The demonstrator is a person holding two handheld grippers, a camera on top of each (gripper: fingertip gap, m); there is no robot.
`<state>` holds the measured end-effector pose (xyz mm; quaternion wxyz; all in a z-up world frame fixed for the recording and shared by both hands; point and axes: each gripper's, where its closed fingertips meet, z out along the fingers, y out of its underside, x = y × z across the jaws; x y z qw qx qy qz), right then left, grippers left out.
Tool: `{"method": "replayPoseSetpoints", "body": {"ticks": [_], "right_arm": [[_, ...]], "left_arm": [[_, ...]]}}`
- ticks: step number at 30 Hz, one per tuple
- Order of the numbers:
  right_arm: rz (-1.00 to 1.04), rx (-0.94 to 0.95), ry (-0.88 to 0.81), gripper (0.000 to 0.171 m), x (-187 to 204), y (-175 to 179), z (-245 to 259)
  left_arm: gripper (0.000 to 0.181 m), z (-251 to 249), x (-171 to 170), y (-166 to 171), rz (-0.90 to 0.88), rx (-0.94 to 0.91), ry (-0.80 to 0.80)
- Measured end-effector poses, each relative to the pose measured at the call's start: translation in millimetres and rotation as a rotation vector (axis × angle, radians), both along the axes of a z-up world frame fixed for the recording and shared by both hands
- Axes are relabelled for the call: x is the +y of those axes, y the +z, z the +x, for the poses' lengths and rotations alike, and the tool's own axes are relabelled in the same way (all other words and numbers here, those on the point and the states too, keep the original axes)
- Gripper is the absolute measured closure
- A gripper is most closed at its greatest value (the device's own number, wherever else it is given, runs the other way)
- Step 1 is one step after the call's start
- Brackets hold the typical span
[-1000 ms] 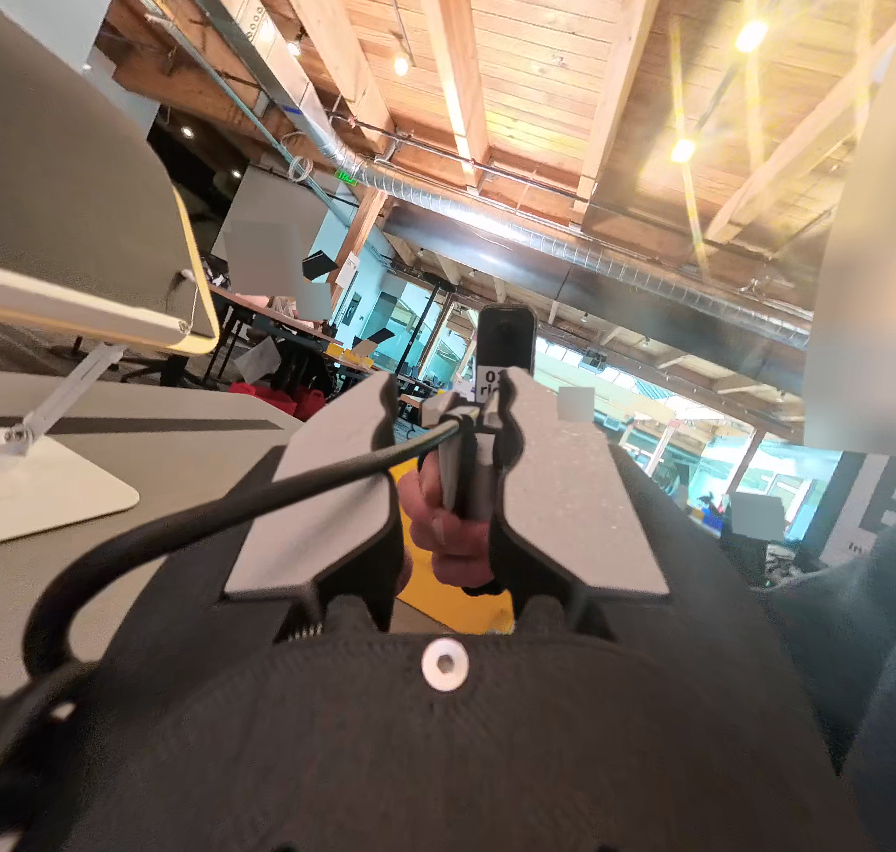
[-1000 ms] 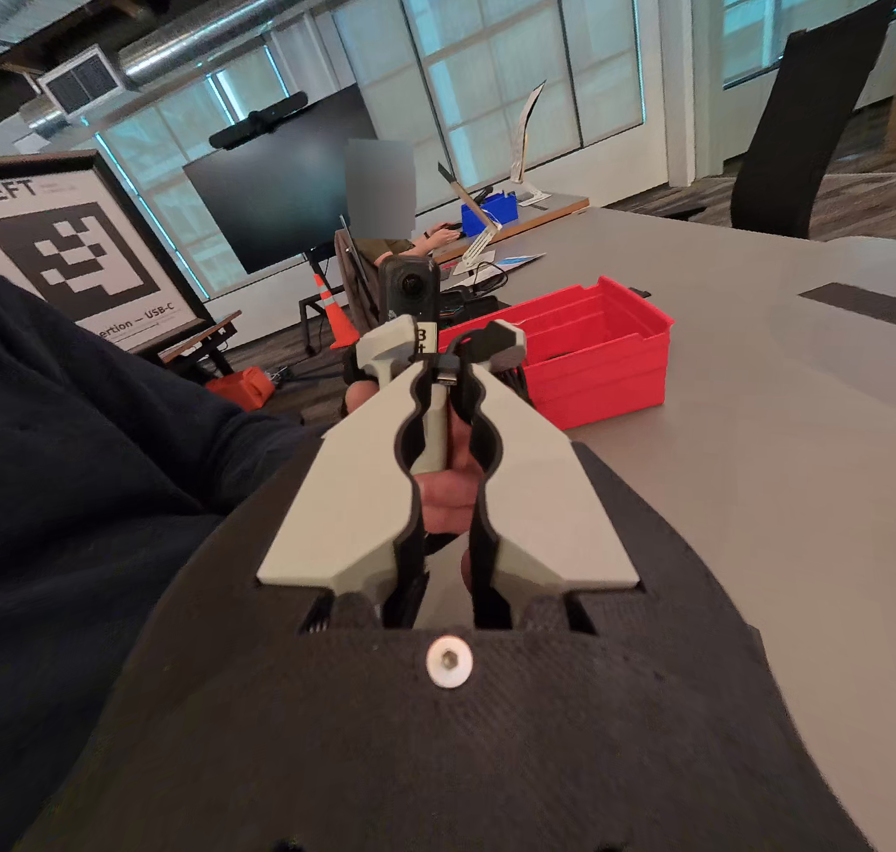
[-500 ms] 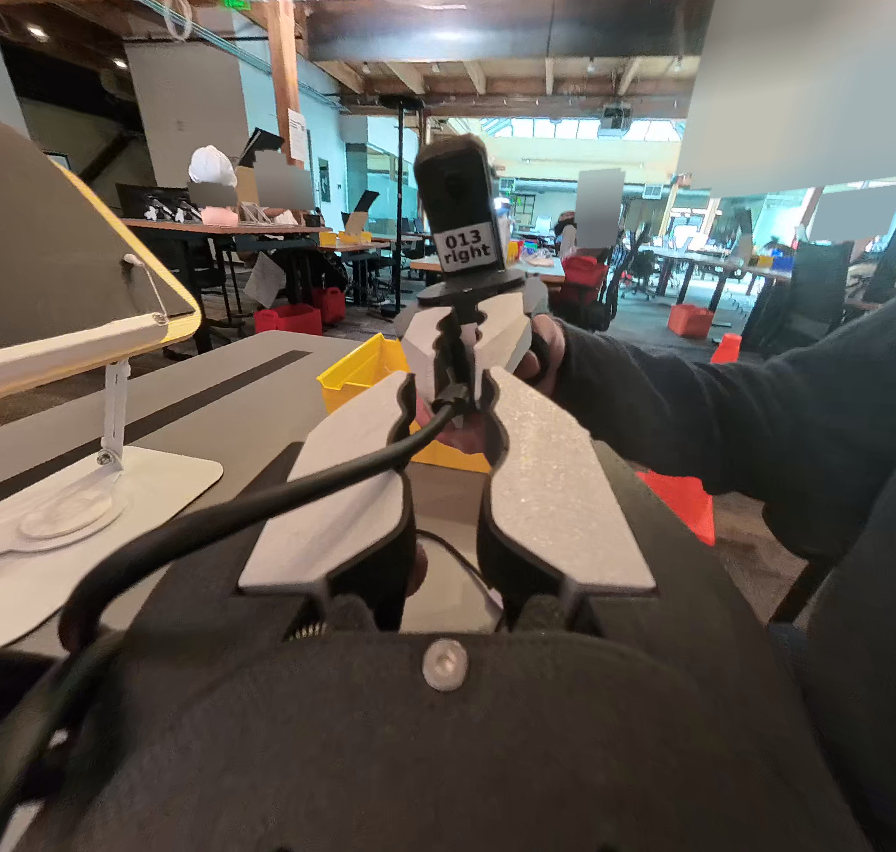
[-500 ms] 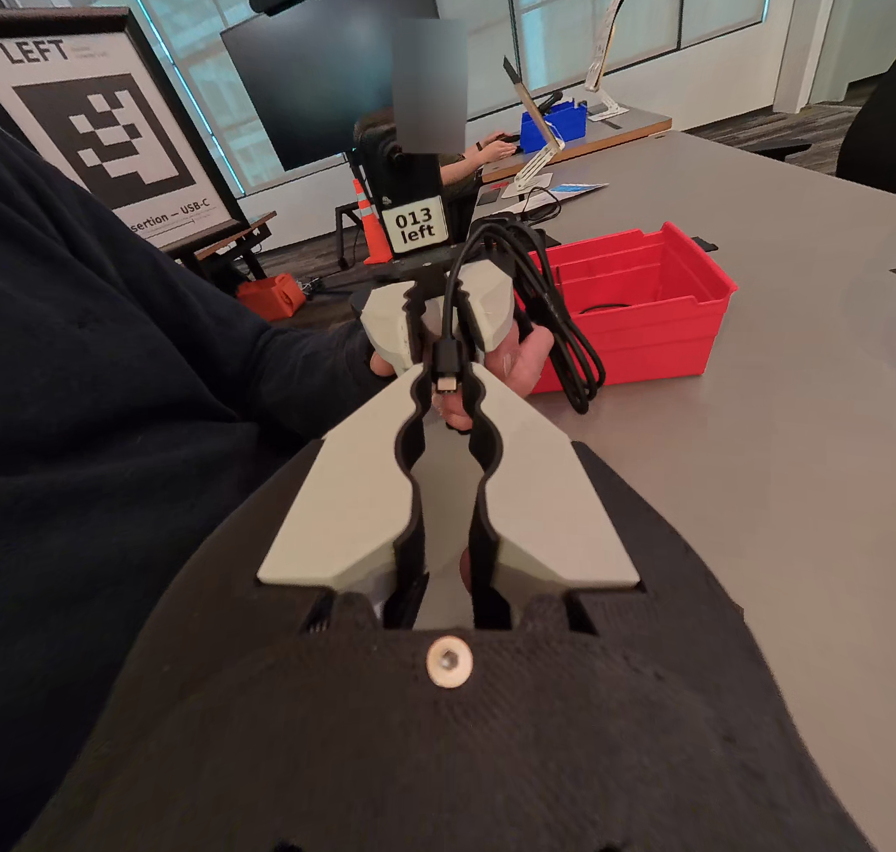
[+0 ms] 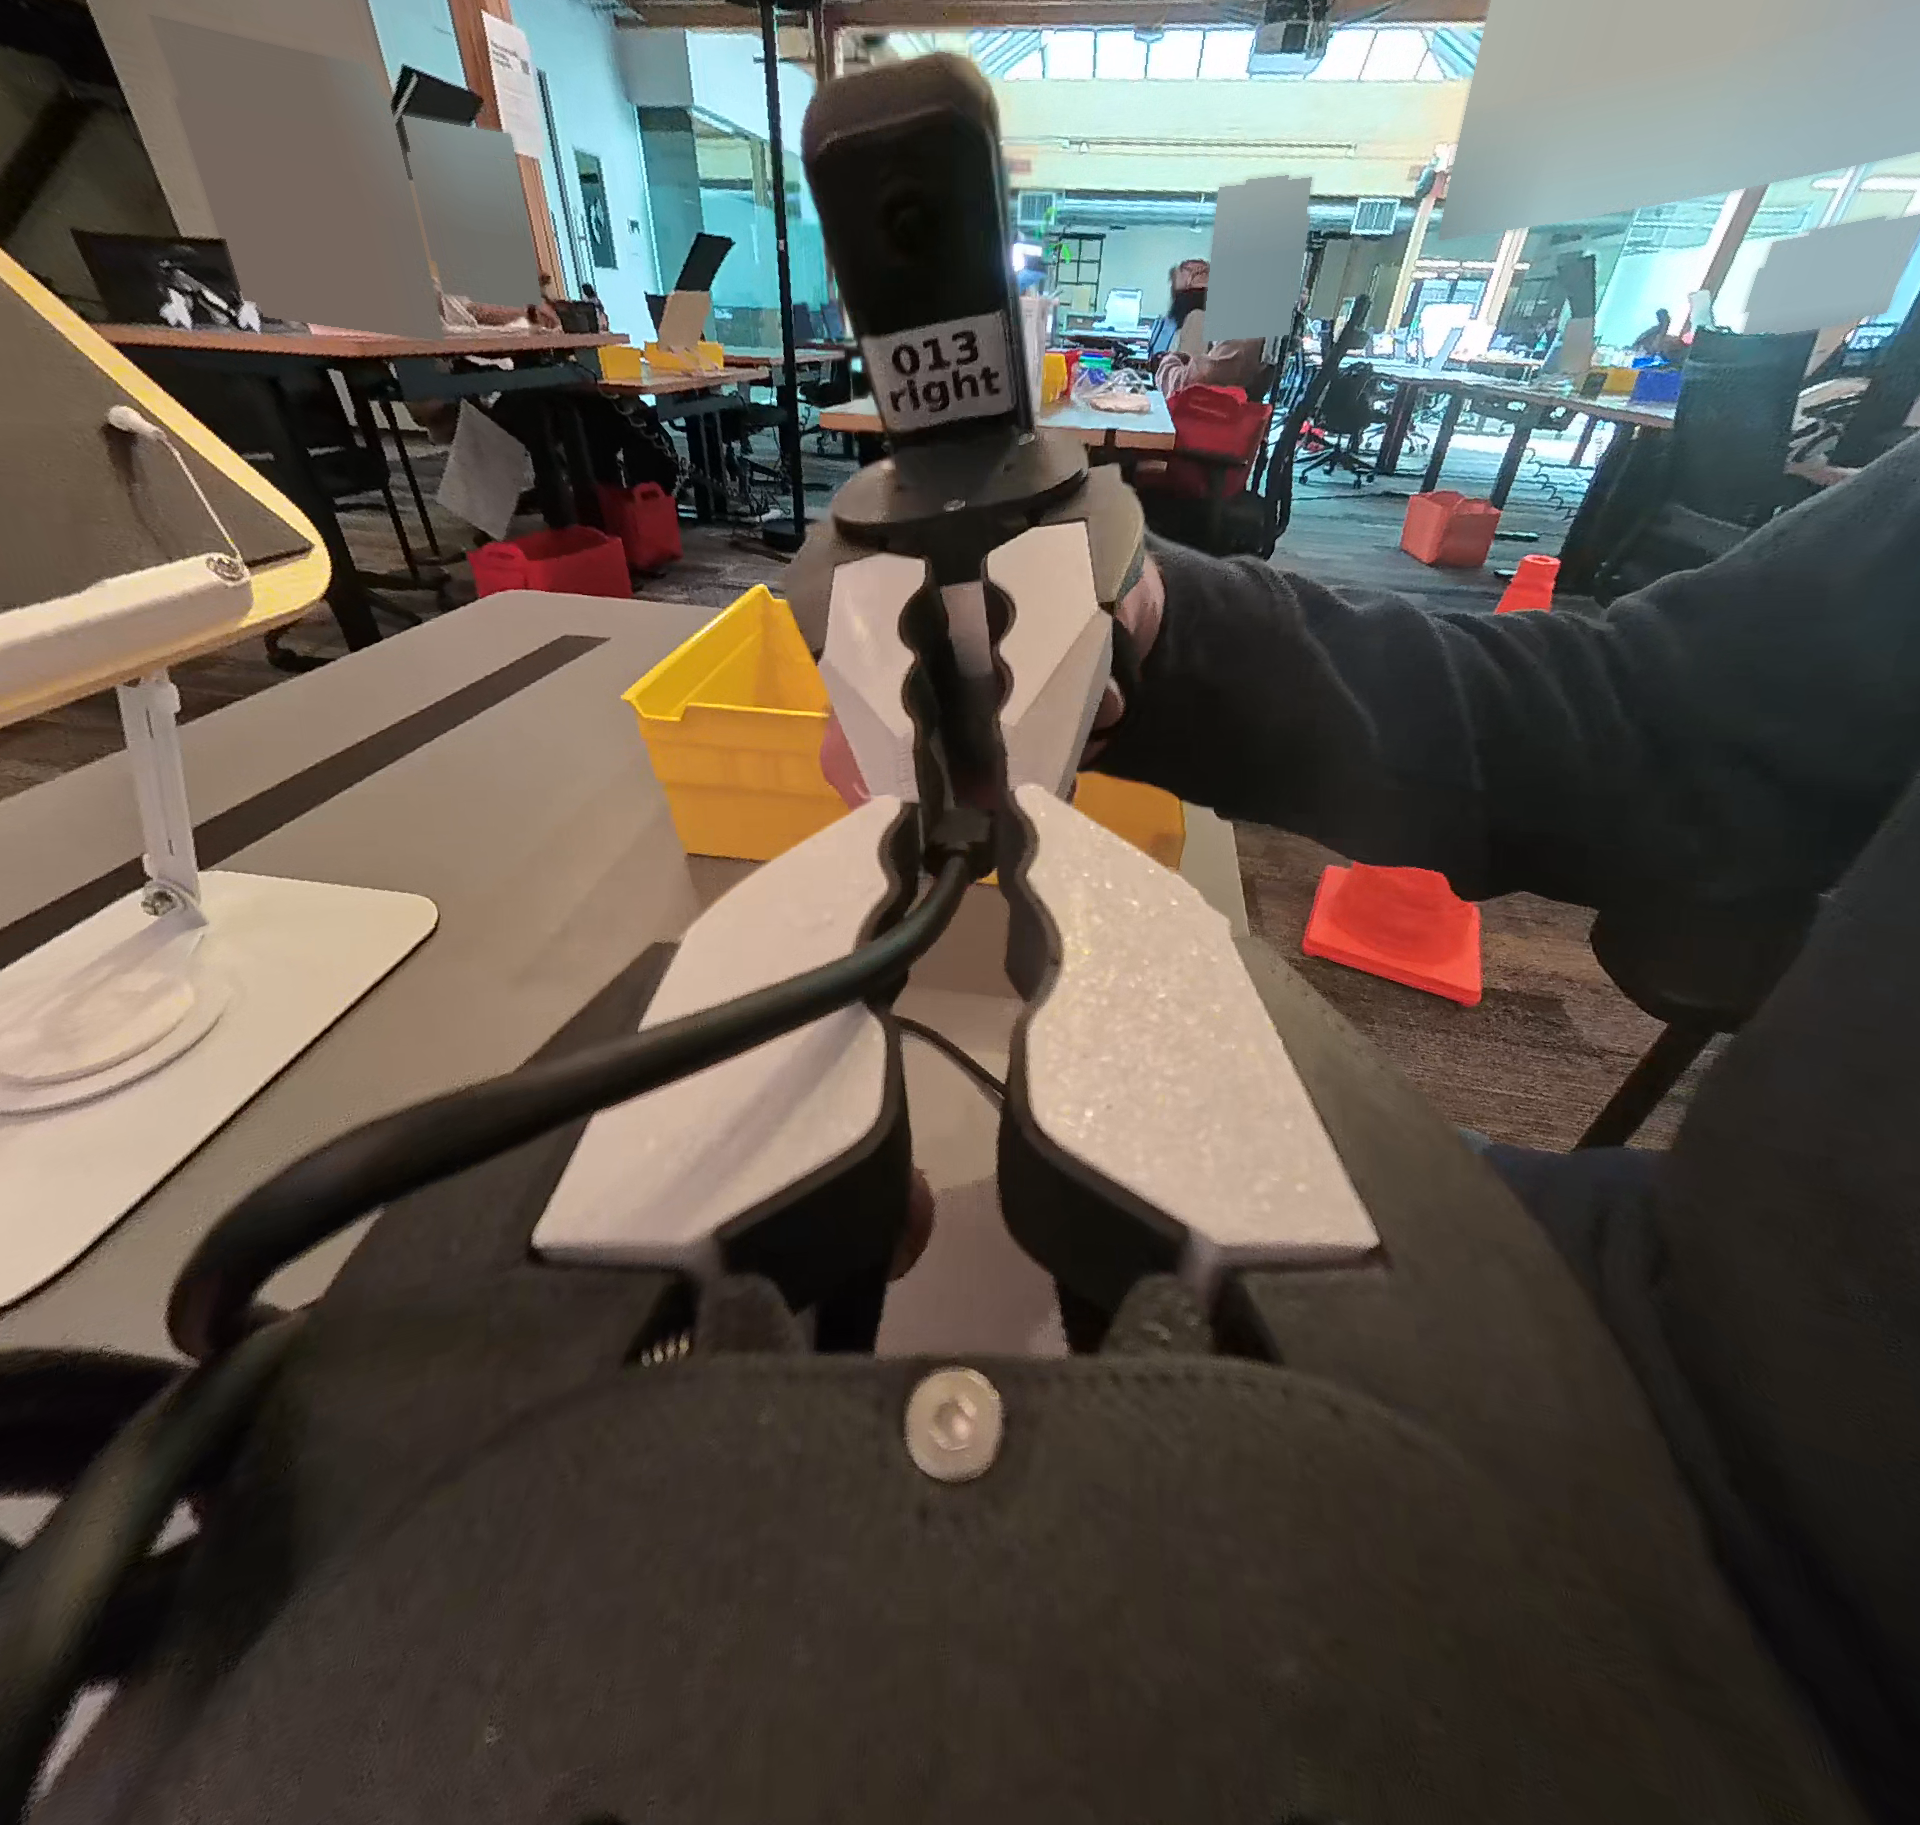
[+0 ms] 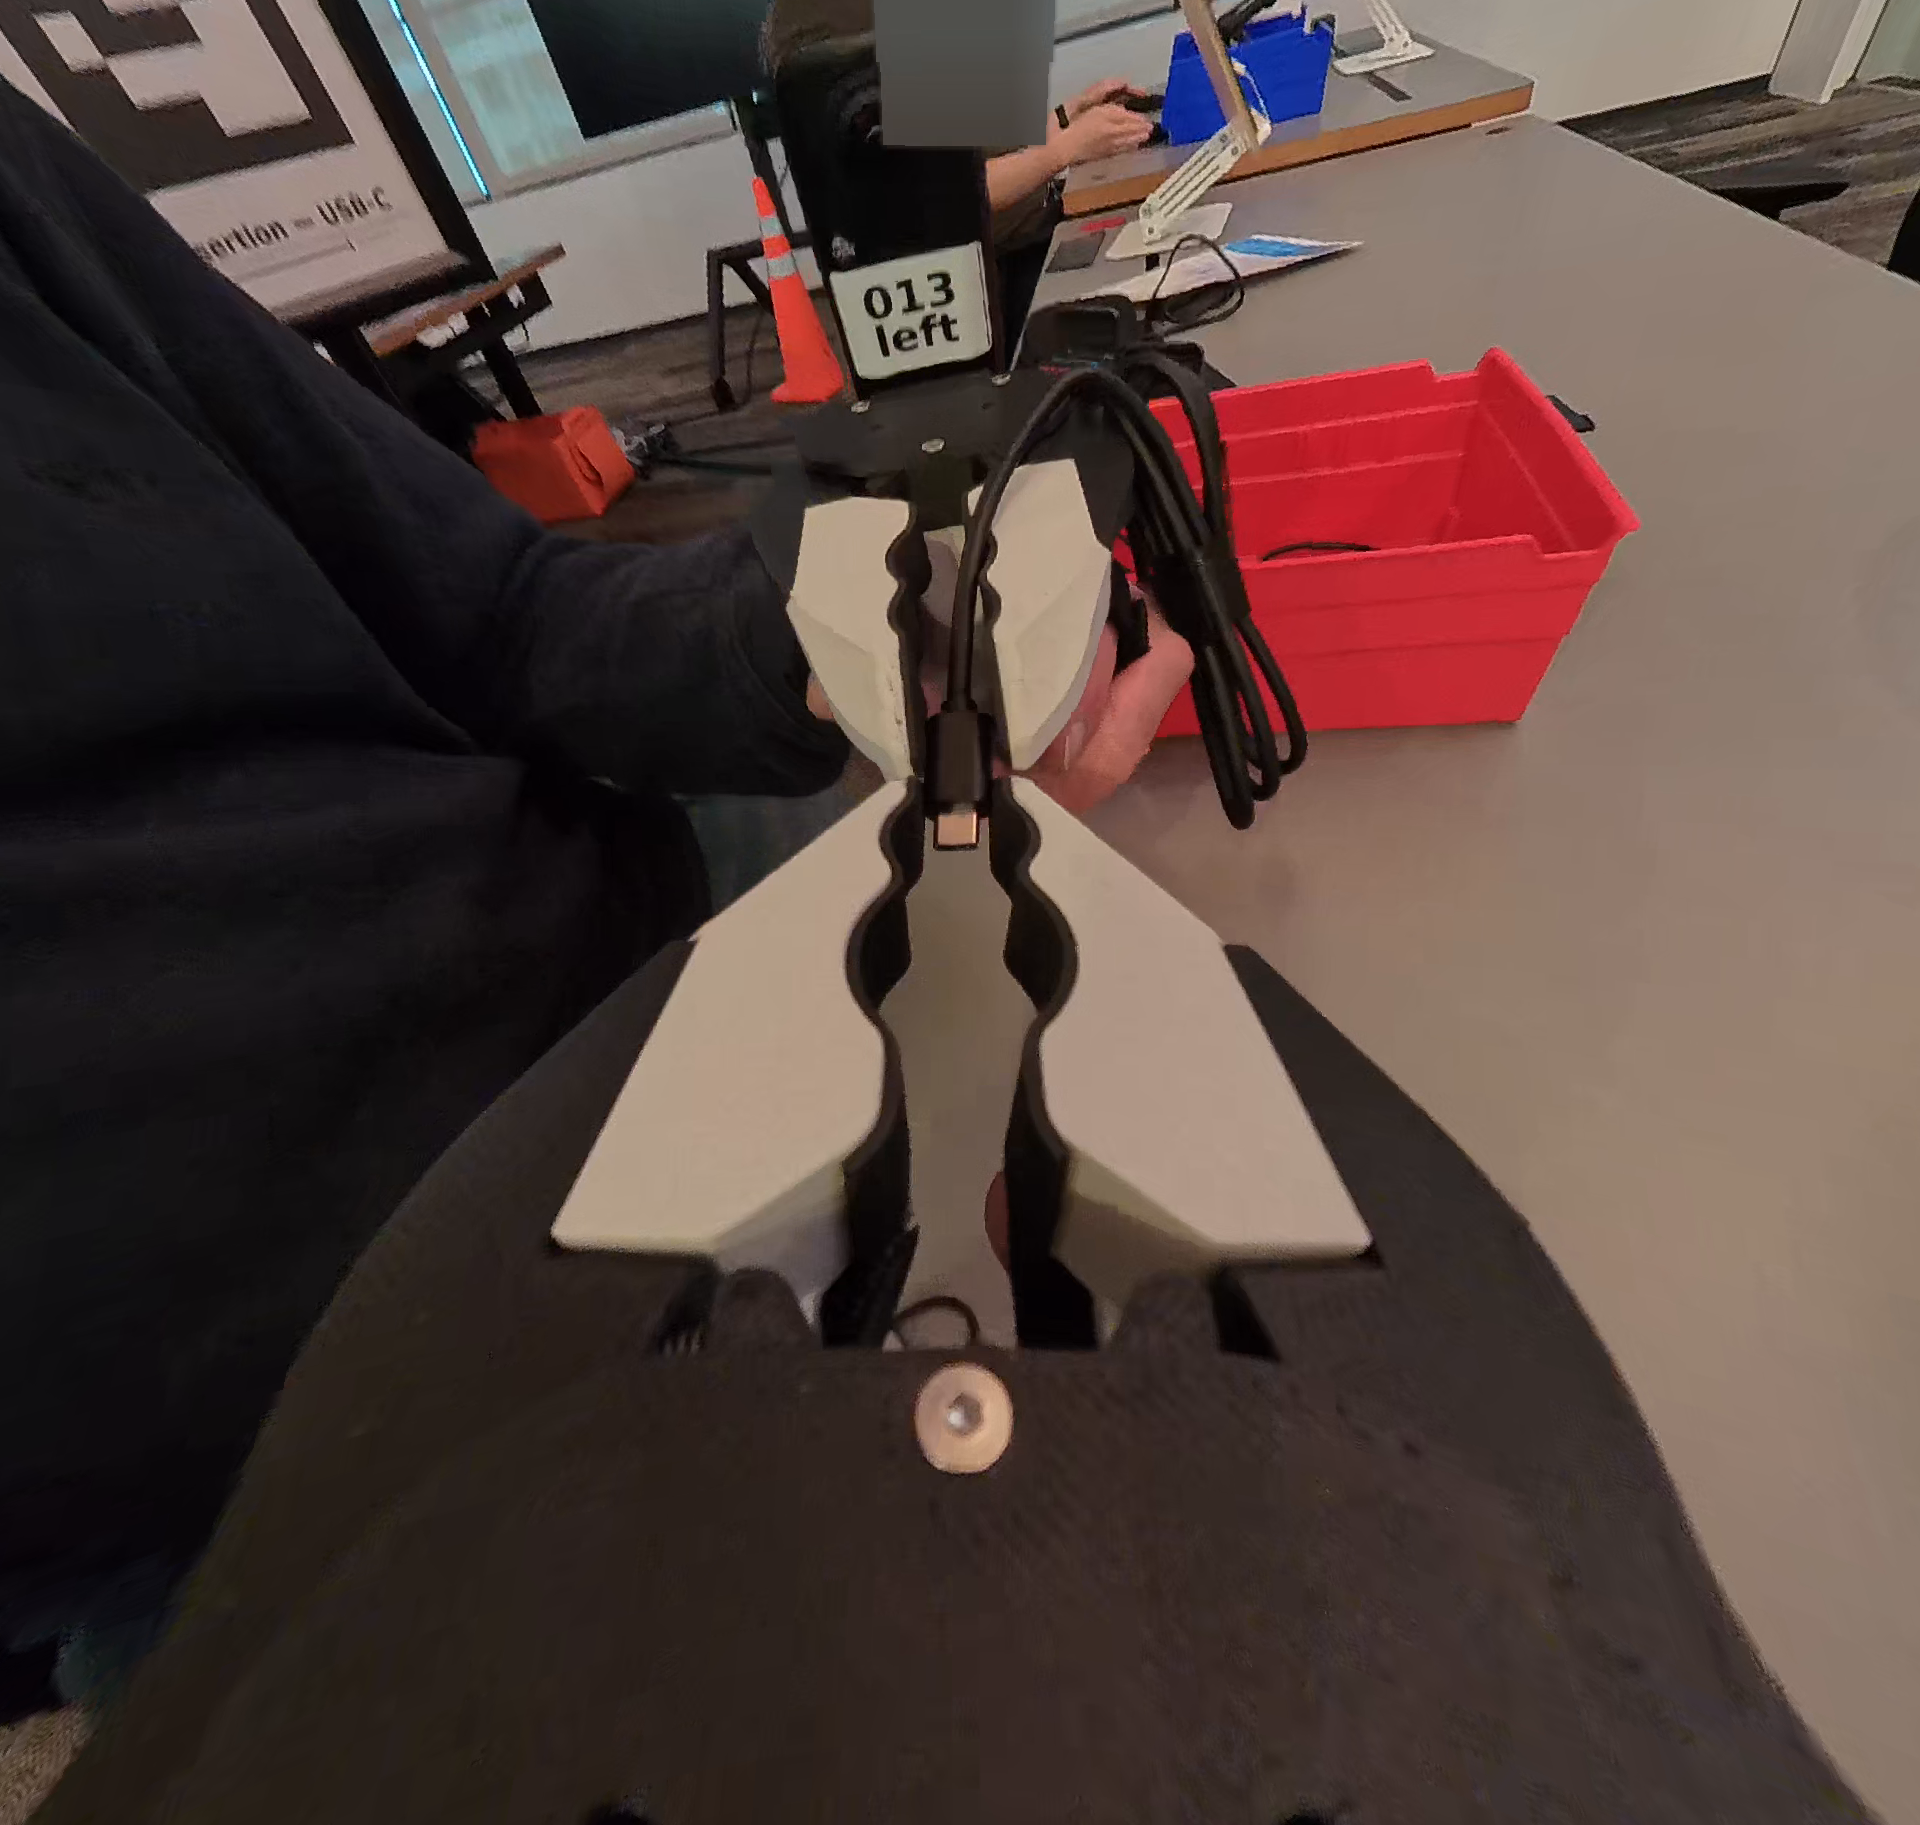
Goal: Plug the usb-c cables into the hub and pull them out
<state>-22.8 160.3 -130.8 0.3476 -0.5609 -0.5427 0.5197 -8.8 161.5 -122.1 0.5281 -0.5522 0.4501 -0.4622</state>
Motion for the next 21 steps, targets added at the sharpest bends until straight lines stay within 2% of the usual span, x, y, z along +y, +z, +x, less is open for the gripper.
{"method": "replayPoseSetpoints", "body": {"ticks": [11,14,19,21], "right_arm": [[0.093,-0.090,0.010,0.161,0.5,-4.4,4.8],[0.081,-0.075,-0.004,0.161,2.8,-2.5,4.3],[0.103,-0.035,-0.127,0.158,16.4,2.9,4.9],[0.197,0.005,-0.228,0.157,23.7,9.0,8.1]], "left_arm": [[0.168,2.0,-0.4,-7.2,0.001,0.101,0.003],[0.168,1.6,2.0,-5.0,-0.001,0.066,0.012],[0.168,-1.7,14.9,0.2,0.023,0.012,0.109],[0.169,-4.8,19.5,5.0,0.019,-0.026,0.145]]}}
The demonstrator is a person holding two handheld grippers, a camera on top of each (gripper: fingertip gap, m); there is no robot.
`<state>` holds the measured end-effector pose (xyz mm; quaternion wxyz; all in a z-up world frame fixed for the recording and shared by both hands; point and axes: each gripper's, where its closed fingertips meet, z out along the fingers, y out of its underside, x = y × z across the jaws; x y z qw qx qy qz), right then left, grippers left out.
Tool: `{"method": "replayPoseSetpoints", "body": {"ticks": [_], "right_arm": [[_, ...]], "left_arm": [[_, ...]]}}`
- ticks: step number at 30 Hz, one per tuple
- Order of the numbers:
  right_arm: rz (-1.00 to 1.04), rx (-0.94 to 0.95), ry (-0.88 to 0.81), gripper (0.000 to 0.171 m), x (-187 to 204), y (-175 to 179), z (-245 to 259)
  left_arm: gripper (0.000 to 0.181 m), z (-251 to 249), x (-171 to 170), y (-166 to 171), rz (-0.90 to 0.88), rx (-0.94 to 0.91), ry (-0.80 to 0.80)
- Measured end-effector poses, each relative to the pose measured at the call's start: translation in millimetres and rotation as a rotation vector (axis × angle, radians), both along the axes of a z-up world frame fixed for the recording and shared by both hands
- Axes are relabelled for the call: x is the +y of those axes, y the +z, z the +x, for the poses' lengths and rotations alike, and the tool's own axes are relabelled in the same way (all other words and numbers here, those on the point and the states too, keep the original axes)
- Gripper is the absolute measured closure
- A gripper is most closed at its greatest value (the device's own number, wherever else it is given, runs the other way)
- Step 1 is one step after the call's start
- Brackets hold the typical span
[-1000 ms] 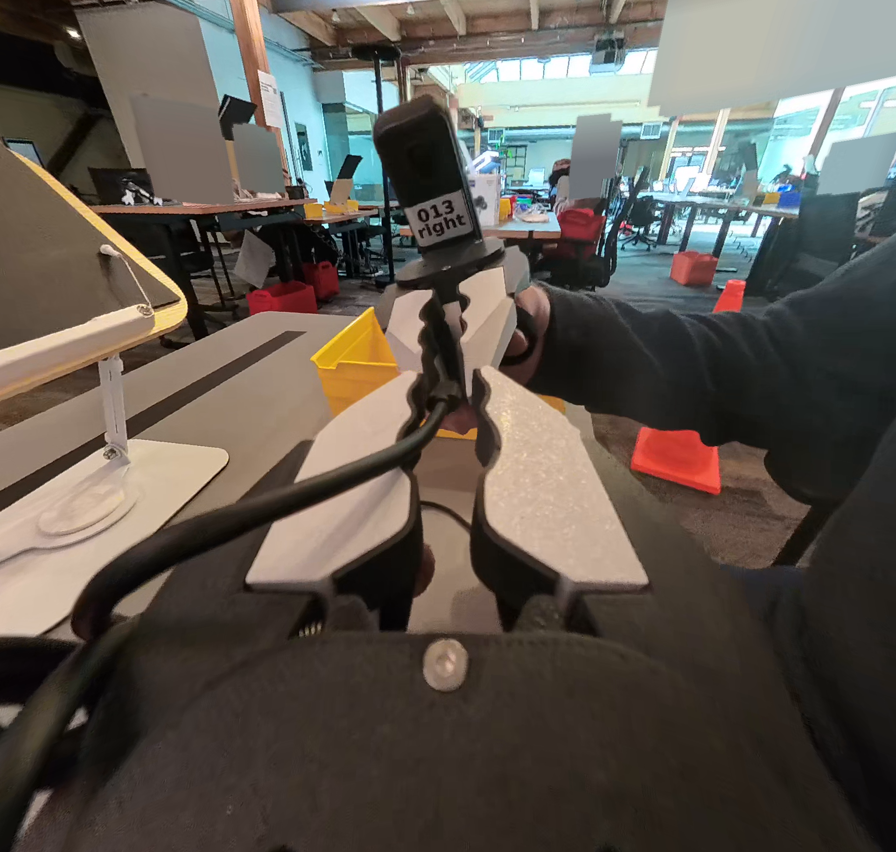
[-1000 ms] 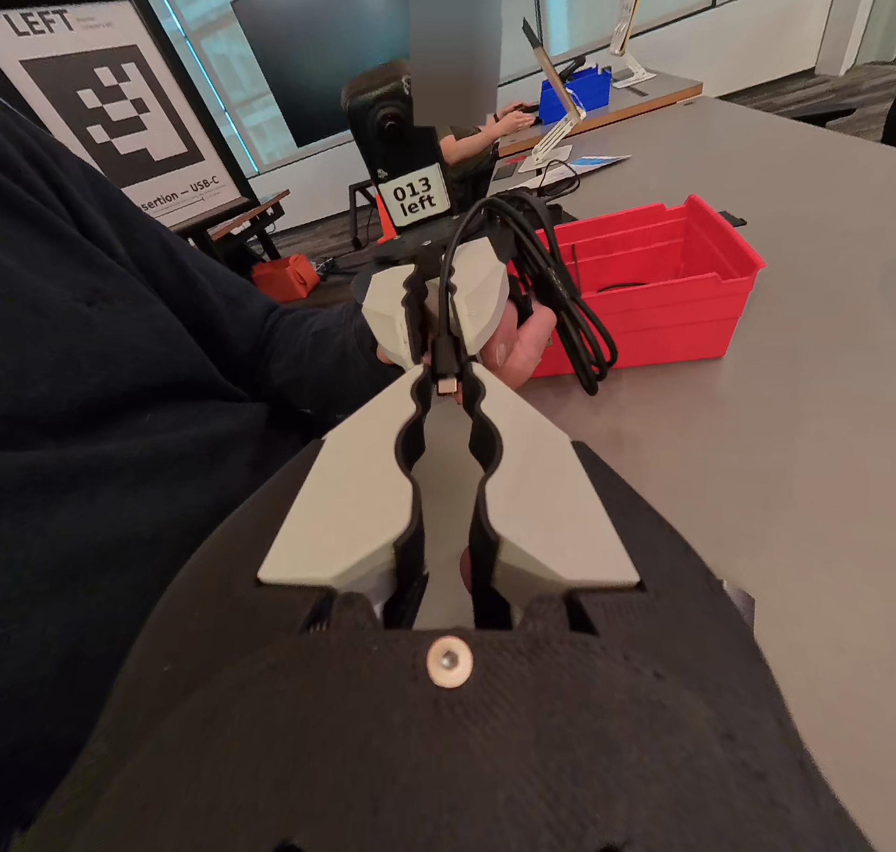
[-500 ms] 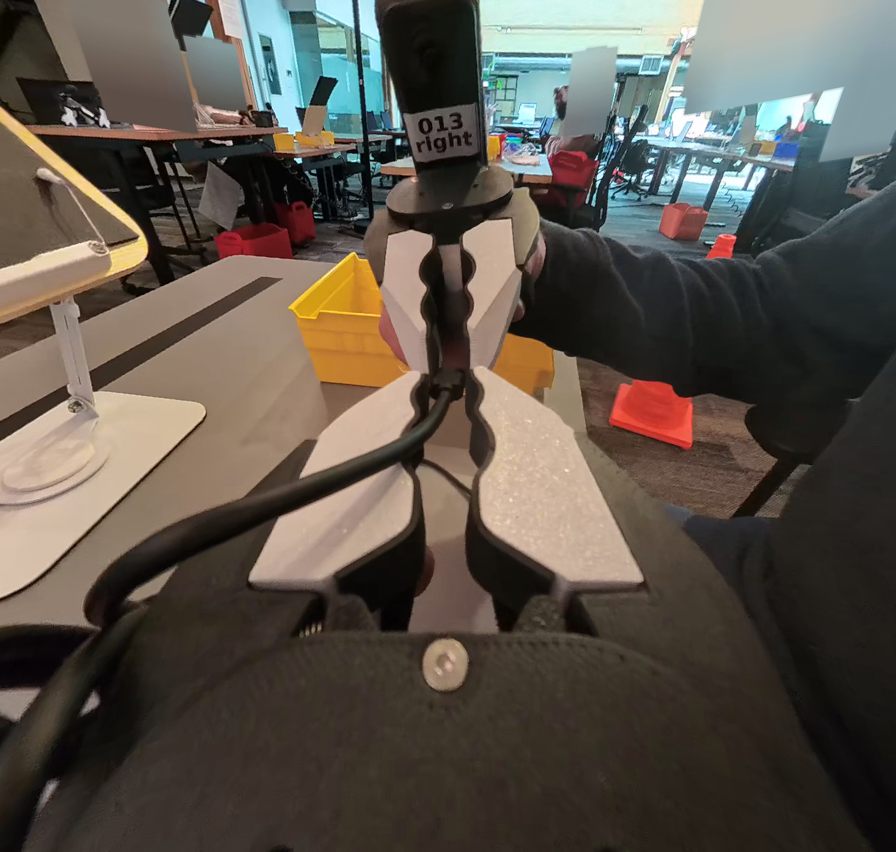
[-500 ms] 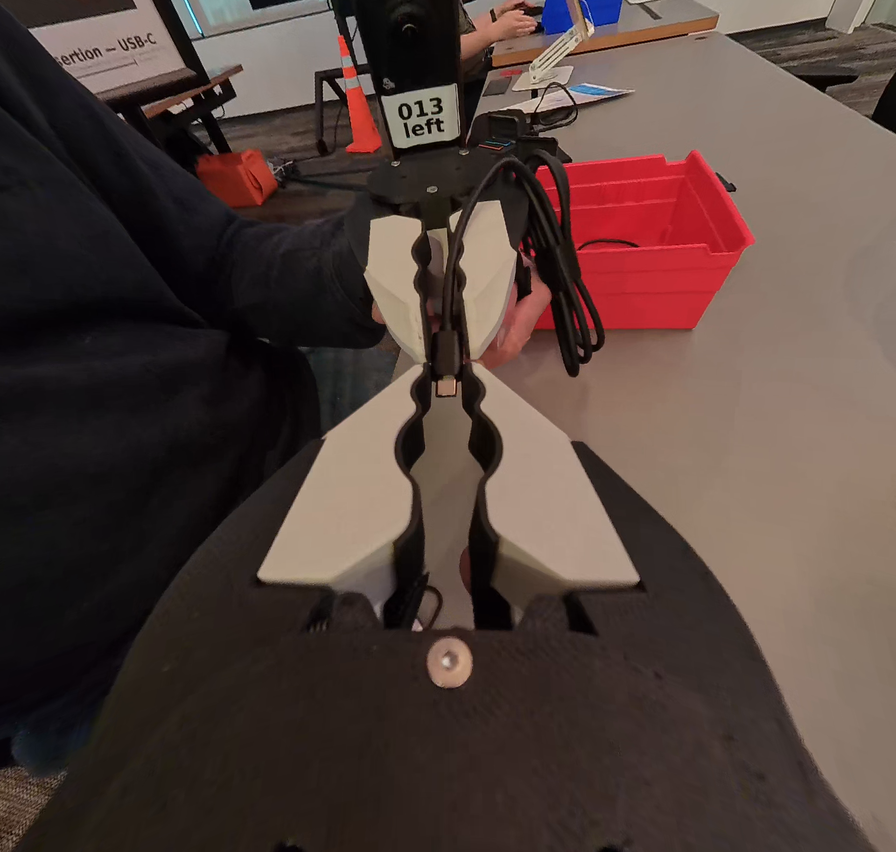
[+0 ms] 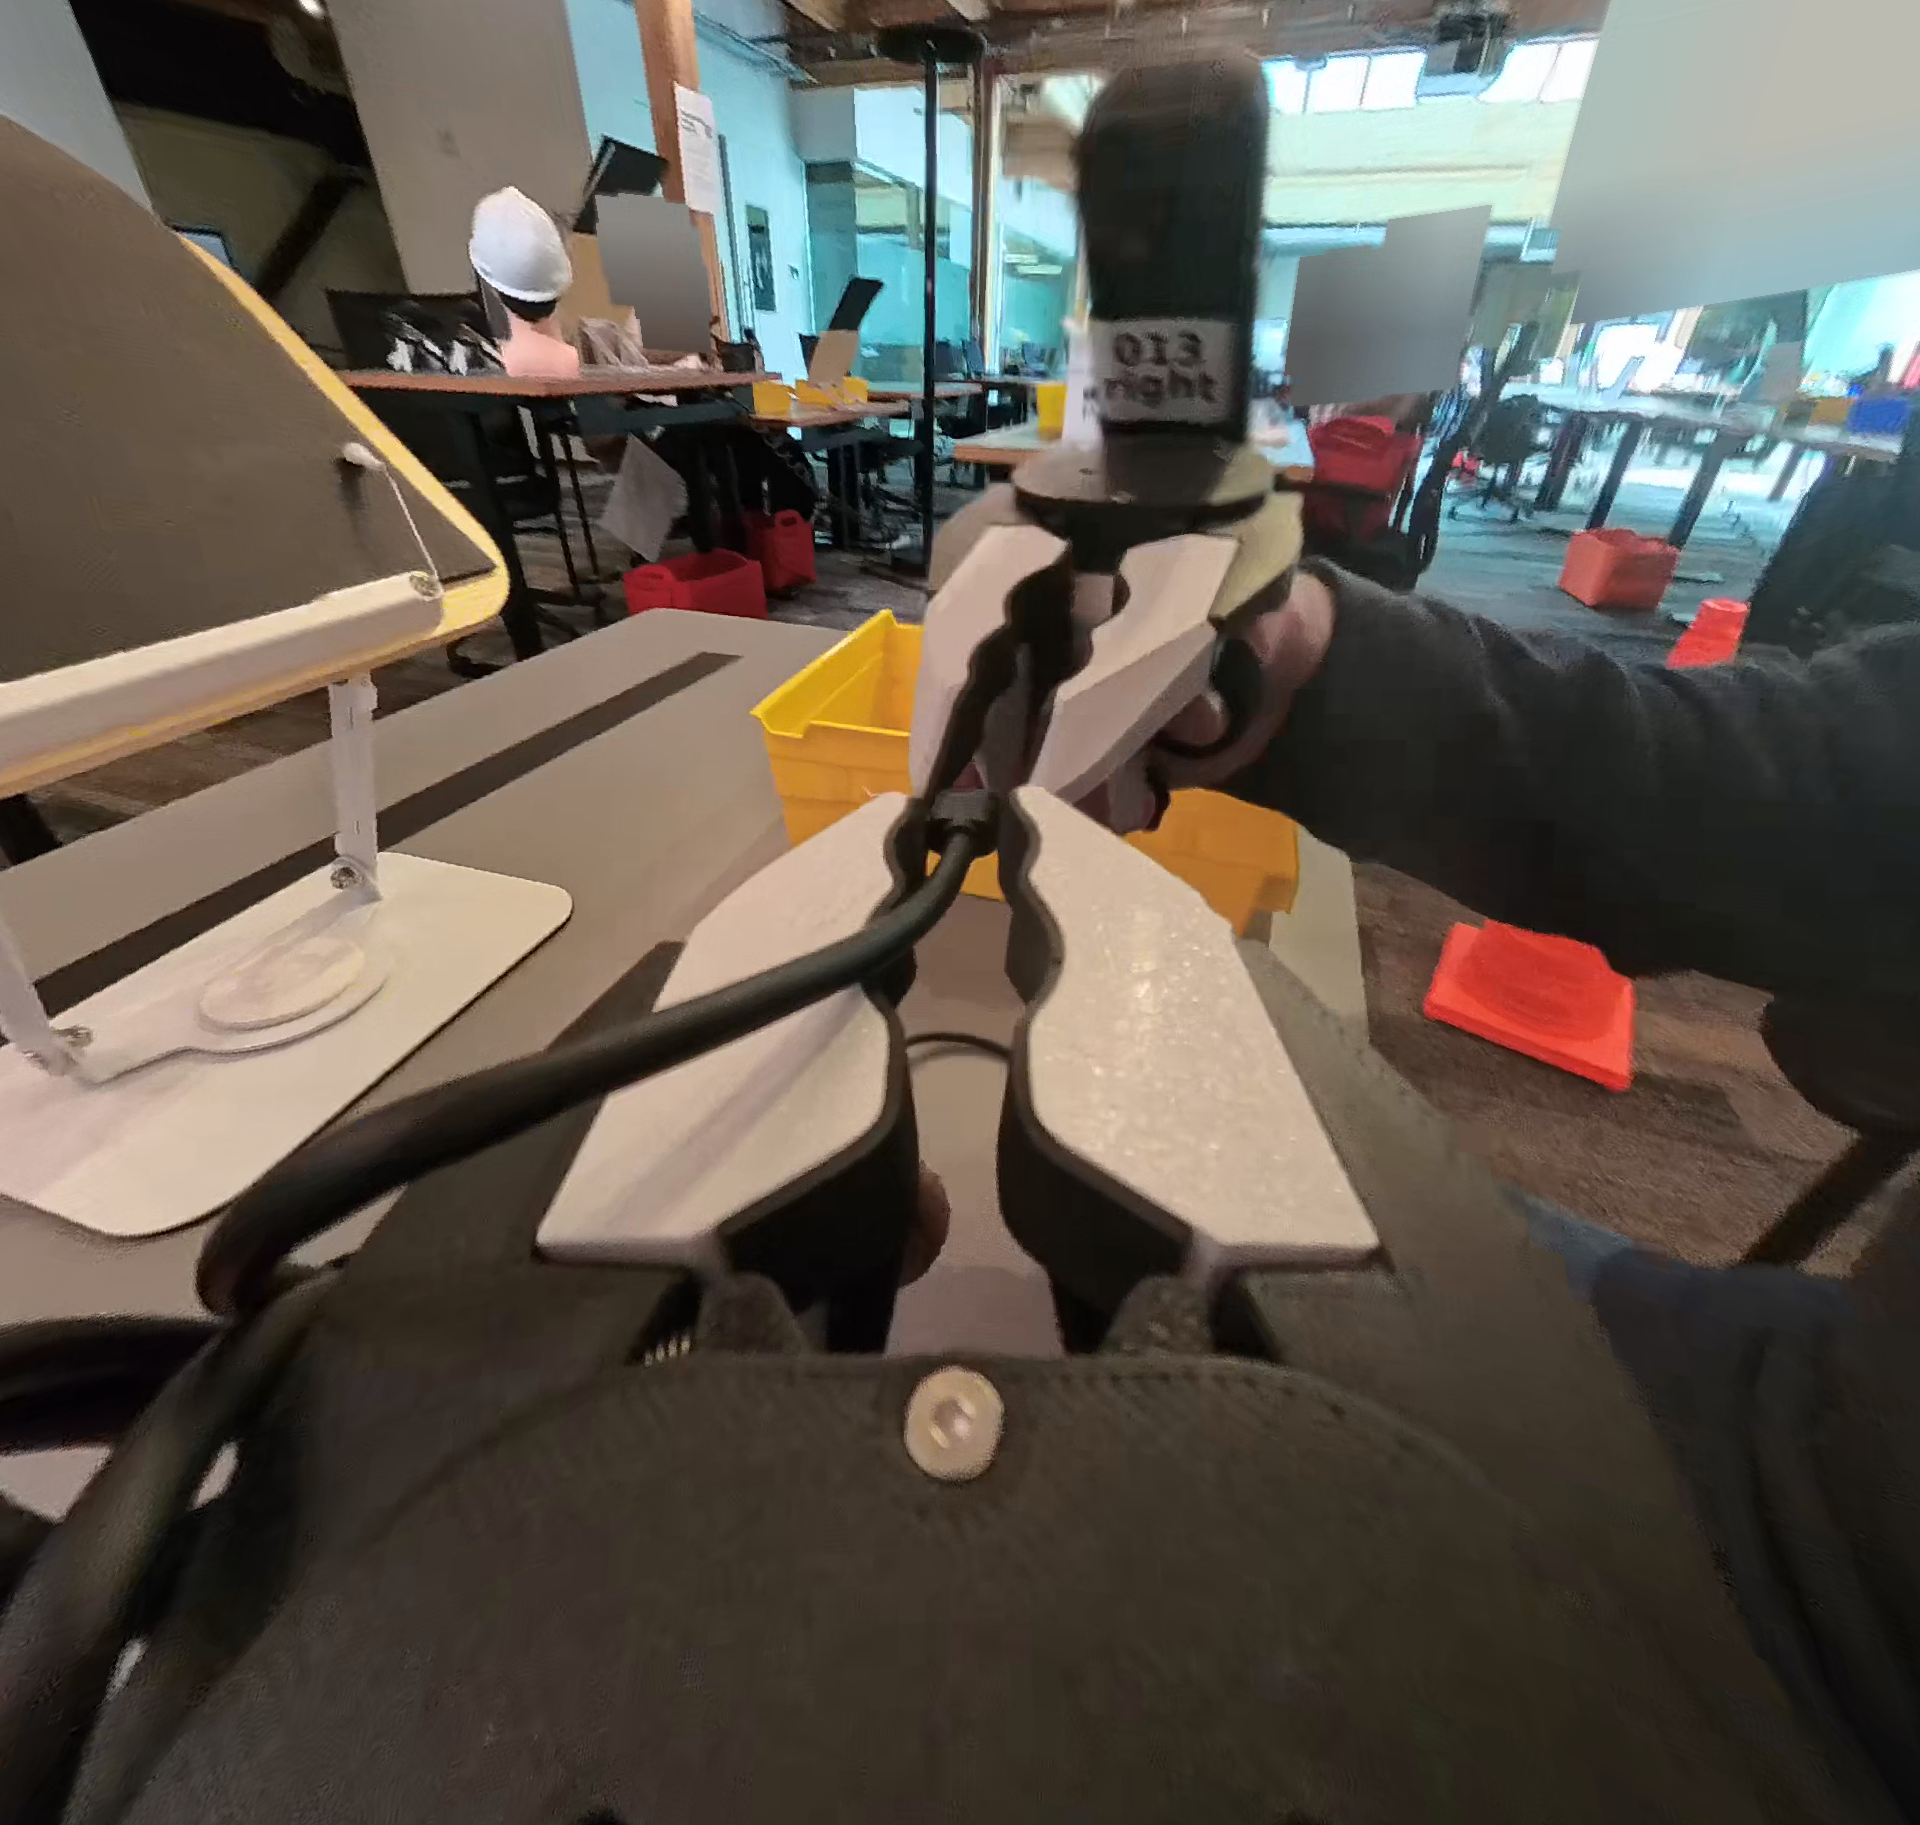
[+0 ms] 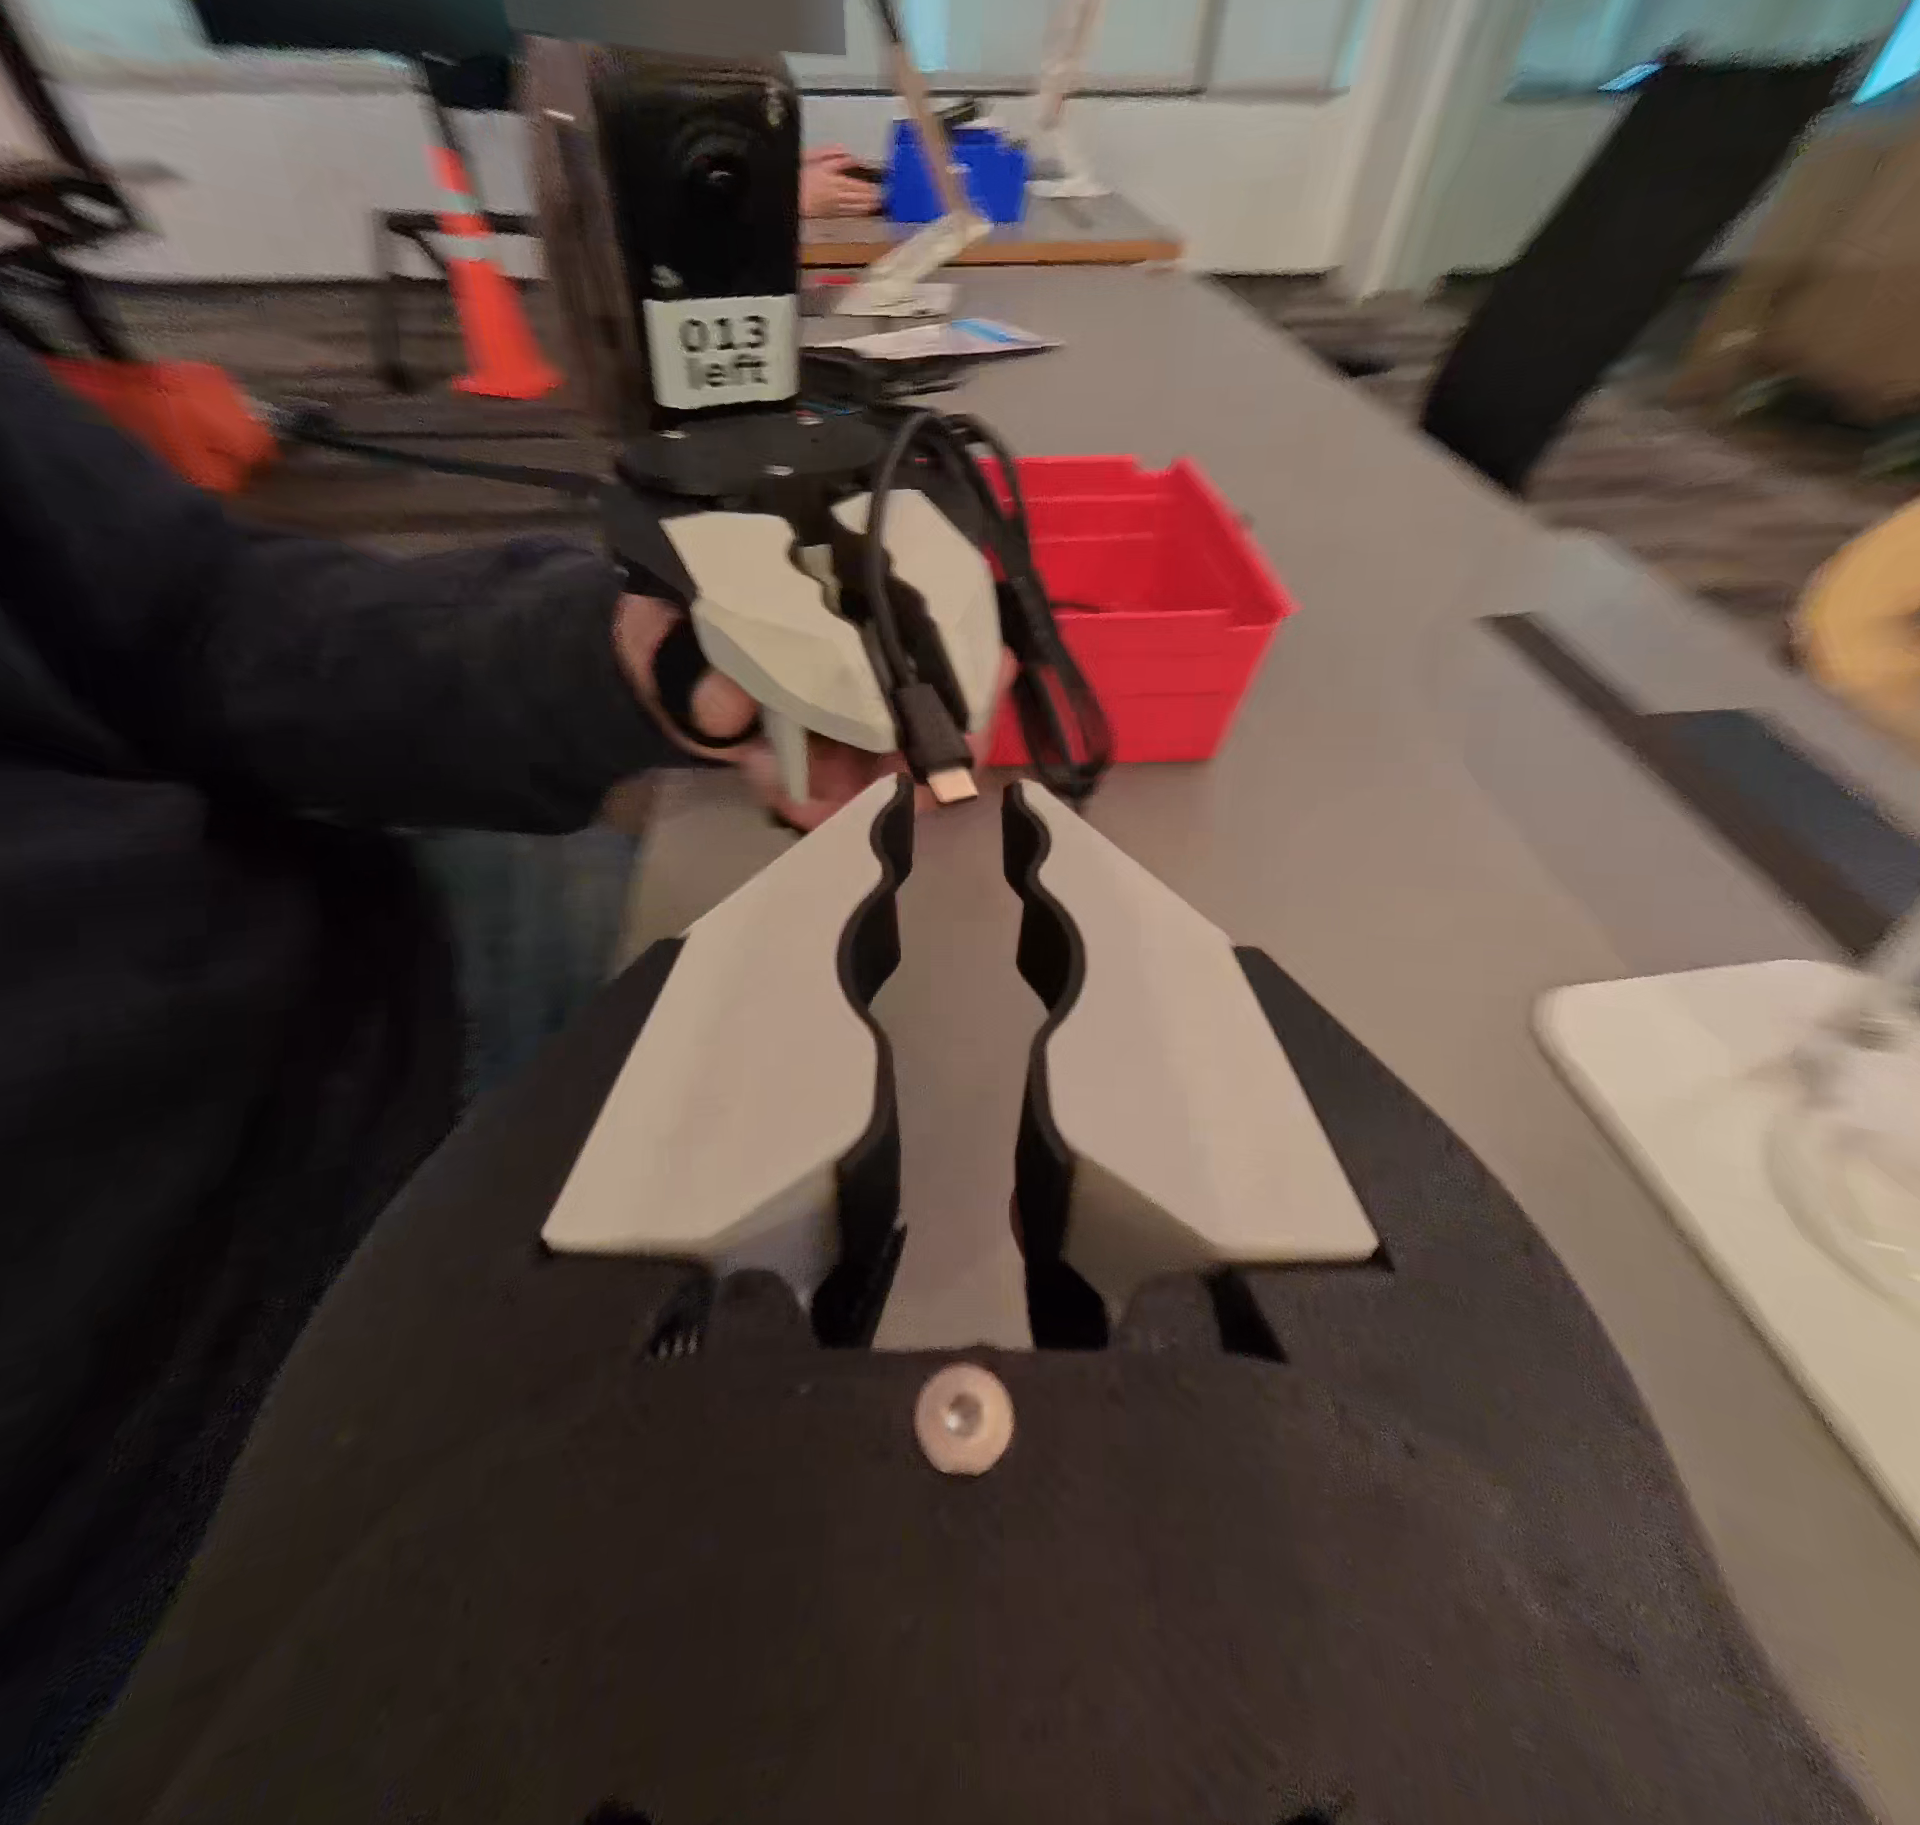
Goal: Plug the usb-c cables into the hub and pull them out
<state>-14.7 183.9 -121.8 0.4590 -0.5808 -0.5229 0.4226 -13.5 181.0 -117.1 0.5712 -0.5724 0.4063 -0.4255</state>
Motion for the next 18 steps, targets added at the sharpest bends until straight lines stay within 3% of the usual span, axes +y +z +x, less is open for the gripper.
{"method": "replayPoseSetpoints", "body": {"ticks": [8,11,13,18], "right_arm": [[0.690,-0.255,-0.437,0.155,17.7,0.1,6.3],[0.921,-0.371,-0.500,0.154,22.7,0.2,6.9],[1.035,-0.423,-0.519,0.163,24.5,0.2,6.2],[1.175,-0.477,-0.534,0.168,25.0,3.6,5.9]], "left_arm": [[0.169,5.6,11.3,5.0,-0.050,-0.079,0.111],[0.169,10.8,10.7,4.5,-0.048,-0.069,0.136],[0.169,13.4,10.3,4.0,-0.052,-0.063,0.157],[0.169,14.0,11.1,3.0,-0.066,-0.066,0.195]]}}
